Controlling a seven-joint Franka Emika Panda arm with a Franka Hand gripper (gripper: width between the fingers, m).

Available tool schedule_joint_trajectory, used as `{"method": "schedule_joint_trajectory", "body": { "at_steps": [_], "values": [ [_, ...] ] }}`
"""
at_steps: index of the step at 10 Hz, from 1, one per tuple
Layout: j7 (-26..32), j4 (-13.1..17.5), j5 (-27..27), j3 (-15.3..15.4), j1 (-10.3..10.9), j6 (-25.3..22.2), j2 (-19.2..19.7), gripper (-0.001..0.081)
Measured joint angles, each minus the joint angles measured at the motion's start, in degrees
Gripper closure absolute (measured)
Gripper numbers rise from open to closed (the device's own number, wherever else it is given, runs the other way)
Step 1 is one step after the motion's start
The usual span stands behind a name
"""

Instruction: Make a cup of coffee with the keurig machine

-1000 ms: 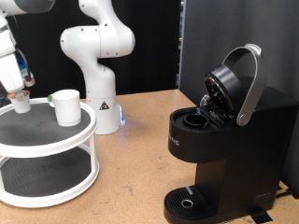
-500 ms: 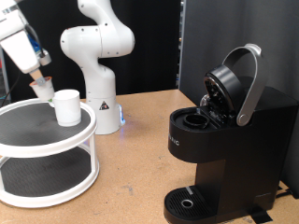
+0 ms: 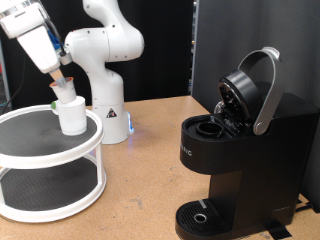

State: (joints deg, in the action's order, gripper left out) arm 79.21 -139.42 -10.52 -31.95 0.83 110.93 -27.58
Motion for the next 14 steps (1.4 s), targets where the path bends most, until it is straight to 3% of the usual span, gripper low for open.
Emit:
{"method": "schedule_joint_trajectory", "body": {
  "at_steps": [4, 6, 9, 12, 14],
  "values": [
    [-7.87, -1.57, -10.97, 5.36, 2.56, 8.34, -0.91, 0.0336],
    [-11.29, -0.70, -12.31, 8.15, 3.88, 7.43, -1.09, 0.0336],
    [-16.88, 2.39, -12.32, 11.93, 5.87, 2.09, -0.48, 0.0336],
    [-18.23, 2.78, -13.16, 12.85, 5.98, 2.85, 0.44, 0.0336],
    [-20.47, 2.78, -16.18, 14.41, 6.77, 6.26, 0.93, 0.0336]
  ]
}}
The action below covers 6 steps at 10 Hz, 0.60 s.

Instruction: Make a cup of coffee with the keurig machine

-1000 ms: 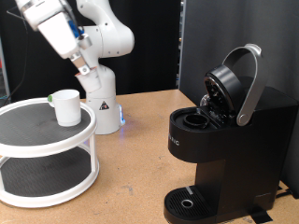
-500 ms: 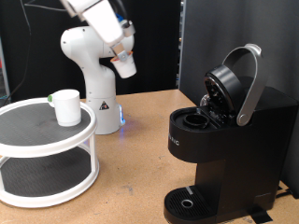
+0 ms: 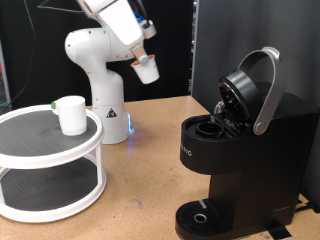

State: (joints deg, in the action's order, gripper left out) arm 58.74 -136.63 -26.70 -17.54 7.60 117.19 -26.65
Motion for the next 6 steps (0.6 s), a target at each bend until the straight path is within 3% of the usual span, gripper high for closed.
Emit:
{"method": "schedule_joint_trajectory", "body": {
  "at_steps": [6],
  "values": [
    [-2.62, 2.63, -2.49, 4.50, 2.39, 3.17, 3.70, 0.0336]
  ]
}}
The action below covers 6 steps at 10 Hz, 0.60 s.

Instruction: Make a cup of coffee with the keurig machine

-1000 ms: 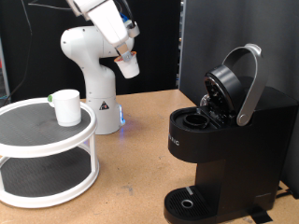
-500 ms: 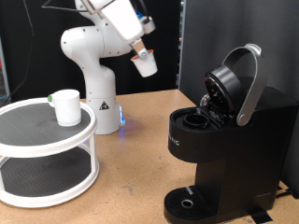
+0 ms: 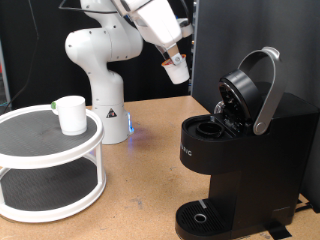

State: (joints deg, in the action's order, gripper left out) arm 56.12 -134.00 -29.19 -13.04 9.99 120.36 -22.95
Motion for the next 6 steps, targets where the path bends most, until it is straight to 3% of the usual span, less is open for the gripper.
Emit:
{"method": "schedule_joint_trajectory", "body": {
  "at_steps": [6],
  "values": [
    [1.22, 4.37, -1.84, 0.24, 1.11, -1.19, 5.23, 0.0336]
  ]
}}
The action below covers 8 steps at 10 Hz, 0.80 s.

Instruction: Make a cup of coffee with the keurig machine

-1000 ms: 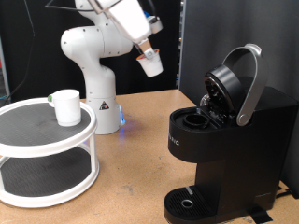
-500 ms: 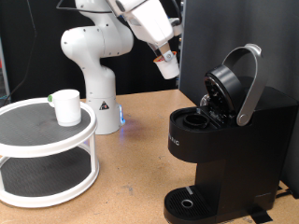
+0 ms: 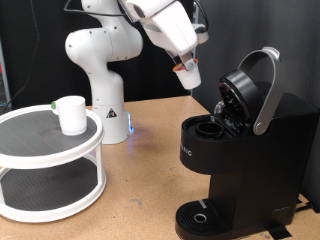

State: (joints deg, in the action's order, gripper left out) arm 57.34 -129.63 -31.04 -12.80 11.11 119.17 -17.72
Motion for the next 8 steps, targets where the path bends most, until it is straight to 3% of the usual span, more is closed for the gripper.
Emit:
{"method": "schedule_joint_trajectory", "body": {
  "at_steps": [8],
  "values": [
    [-0.82, 0.18, -0.07, 1.64, 0.30, 2.01, 1.55, 0.0336]
  ]
}}
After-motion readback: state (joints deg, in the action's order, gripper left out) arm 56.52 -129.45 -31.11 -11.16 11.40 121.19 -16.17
